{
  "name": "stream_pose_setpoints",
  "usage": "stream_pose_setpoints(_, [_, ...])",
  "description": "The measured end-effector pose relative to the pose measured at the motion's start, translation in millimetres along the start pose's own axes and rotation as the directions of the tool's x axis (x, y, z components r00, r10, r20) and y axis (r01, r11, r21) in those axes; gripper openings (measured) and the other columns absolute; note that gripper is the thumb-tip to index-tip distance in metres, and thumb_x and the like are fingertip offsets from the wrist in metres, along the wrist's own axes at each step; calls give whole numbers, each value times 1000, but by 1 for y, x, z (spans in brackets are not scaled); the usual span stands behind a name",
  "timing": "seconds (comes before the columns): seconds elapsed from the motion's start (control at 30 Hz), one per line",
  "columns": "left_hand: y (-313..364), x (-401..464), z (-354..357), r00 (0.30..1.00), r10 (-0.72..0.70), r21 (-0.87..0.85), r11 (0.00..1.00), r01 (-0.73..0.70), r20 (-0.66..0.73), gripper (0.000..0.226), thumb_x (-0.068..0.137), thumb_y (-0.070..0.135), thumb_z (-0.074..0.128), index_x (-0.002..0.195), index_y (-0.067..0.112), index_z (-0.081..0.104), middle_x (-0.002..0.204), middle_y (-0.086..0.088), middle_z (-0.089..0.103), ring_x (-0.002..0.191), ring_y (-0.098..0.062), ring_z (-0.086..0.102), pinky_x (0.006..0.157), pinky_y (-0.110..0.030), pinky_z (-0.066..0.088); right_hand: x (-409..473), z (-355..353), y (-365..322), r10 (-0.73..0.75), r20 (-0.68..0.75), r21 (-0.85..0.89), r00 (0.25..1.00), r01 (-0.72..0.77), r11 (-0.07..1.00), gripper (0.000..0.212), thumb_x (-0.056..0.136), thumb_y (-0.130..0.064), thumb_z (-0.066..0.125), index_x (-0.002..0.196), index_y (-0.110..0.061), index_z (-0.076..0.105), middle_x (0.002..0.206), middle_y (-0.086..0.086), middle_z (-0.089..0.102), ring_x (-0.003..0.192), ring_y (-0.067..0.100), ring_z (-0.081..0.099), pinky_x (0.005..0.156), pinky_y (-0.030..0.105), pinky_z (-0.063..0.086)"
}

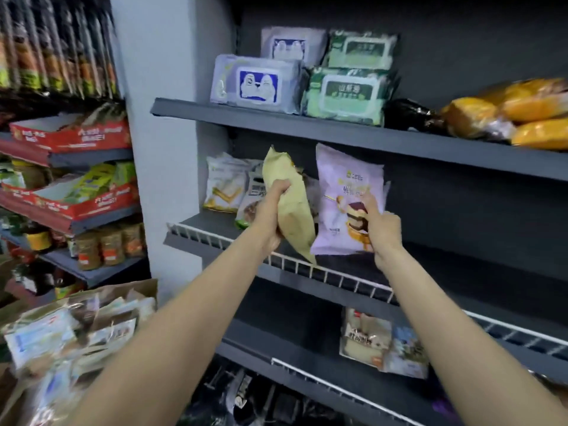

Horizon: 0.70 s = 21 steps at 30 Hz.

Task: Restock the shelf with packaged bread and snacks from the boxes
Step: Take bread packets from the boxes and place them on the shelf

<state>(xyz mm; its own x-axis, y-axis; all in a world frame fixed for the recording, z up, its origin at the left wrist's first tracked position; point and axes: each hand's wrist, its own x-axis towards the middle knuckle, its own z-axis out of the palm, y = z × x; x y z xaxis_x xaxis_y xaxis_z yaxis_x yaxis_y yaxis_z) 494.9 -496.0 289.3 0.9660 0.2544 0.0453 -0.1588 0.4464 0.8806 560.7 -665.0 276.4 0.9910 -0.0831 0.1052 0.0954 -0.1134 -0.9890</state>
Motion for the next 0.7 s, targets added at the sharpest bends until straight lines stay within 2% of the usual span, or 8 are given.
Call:
stream_pose_setpoints(0.1, [-15, 27, 18, 998, 14, 100, 995, -7, -66, 18, 86, 35, 55, 81, 18, 62, 68, -1, 64, 64, -17, 59, 67, -29, 46, 44, -30, 24, -5, -1, 21, 1000, 5, 1000, 48, 81, -60, 51, 79, -14, 63, 89, 12, 73, 87, 33, 69, 90, 48, 52])
stream_pose_setpoints(0.17, [-24, 40, 25, 999, -14, 163, 986, 19, -34, 21, 86, 37, 56, 85, 17, 62, 75, -4, 63, 68, -19, 59, 68, -29, 46, 52, -40, 24, 11, 13, 55, 1000, -12, 998, 38, 92, -46, 49, 85, -11, 60, 85, 10, 74, 79, 29, 71, 87, 40, 55])
stream_pose_setpoints(0.23, [-32, 49, 31, 998, -66, 204, 977, 63, 5, 22, 86, 38, 55, 86, 17, 62, 76, -4, 63, 68, -19, 59, 67, -28, 46, 58, -43, 21, 11, 31, 68, 999, -13, 998, 26, 100, -30, 43, 88, -8, 53, 78, 3, 72, 53, 13, 69, 61, 18, 56])
stream_pose_setpoints(0.3, [-38, 59, 36, 995, -91, 217, 973, 83, 27, 24, 83, 41, 58, 86, 18, 63, 78, -4, 64, 70, -19, 60, 69, -28, 48, 70, -41, 25, 27, 12, 22, 1000, -27, 999, 22, 101, -25, 42, 100, -5, 49, 87, 4, 65, 41, 4, 62, 43, 12, 45])
stream_pose_setpoints(0.4, [-39, 73, 38, 993, -118, 184, 976, 113, 17, 44, 62, 48, 65, 93, 16, 64, 84, -5, 65, 78, -21, 61, 84, -34, 48, 90, -34, 35, 22, -90, -78, 996, -29, 997, 37, 100, -29, 42, 116, 4, 48, 110, 13, 62, 81, 25, 67, 60, 24, 42])
stream_pose_setpoints(0.47, [-39, 83, 37, 991, -130, 125, 984, 124, 43, 52, 56, 49, 67, 96, 15, 63, 86, -6, 64, 81, -22, 60, 91, -36, 45, 101, -29, 37, 2, -137, -176, 991, -26, 984, 40, 100, -28, 42, 120, 6, 47, 111, 18, 59, 103, 34, 60, 69, 27, 37])
stream_pose_setpoints(0.6, [-39, 103, 28, 981, -161, 64, 986, 154, 113, 51, 64, 48, 63, 102, 13, 61, 98, -11, 59, 97, -27, 54, 104, -42, 39, 113, -16, 48, -45, -93, -347, 995, 10, 938, 38, 99, -22, 44, 125, 6, 41, 126, 25, 53, 117, 39, 51, 84, 34, 40])
stream_pose_setpoints(0.7, [-44, 112, 20, 968, -181, 40, 983, 177, 176, 53, 69, 47, 60, 109, 12, 60, 108, -14, 59, 103, -28, 54, 105, -43, 39, 116, -11, 68, -25, -100, -482, 995, -26, 876, 45, 96, -19, 50, 130, 6, 34, 134, 27, 46, 123, 41, 45, 94, 41, 40])
